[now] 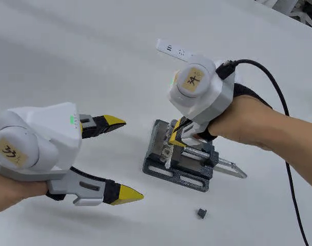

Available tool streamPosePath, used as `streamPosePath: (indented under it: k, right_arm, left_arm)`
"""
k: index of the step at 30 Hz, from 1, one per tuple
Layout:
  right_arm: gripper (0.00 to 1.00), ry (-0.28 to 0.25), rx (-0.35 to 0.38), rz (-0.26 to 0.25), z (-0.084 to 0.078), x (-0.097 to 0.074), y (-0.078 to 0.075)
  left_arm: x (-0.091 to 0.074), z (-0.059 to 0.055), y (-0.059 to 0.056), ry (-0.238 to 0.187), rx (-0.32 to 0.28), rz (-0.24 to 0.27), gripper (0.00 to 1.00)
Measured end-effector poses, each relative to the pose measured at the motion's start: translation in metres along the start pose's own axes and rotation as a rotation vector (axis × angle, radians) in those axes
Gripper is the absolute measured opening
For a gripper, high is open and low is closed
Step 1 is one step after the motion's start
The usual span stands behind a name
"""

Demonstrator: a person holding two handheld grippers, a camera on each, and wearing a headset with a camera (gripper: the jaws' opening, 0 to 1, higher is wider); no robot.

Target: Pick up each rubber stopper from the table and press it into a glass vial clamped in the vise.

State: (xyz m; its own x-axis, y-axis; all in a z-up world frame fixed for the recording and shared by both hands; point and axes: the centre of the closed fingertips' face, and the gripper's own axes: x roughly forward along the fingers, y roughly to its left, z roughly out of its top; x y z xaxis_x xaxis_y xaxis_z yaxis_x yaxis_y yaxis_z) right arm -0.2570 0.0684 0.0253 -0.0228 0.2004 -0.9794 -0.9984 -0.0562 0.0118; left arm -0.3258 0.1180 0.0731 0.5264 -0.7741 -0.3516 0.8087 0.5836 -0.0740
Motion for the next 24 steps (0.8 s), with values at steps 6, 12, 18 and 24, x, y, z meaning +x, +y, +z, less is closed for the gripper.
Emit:
streamPosePath:
  k: [6,12,18,24]
  right_arm:
    - [0.0,-0.061,0.044,0.009,-0.0003,-0.0002,-0.0005]
    - [0.0,-0.108,0.077,0.01,0.0002,-0.0003,-0.0022]
    - [0.01,-0.131,0.081,-0.01,0.0008,-0.0013,-0.0029]
    - [0.03,-0.166,0.103,-0.001,0.0022,-0.0069,-0.0011]
  left_arm:
    - [-0.0022,0.0002,-0.0021,0.005,0.002,0.0,0.8]
    - [-0.0028,-0.001,-0.0048,0.011,0.004,-0.003,0.8]
    - [-0.0031,0.0001,-0.0076,0.016,0.006,-0.005,0.79]
    - [-0.0043,-0.0002,-0.0098,0.021,0.007,-0.007,0.79]
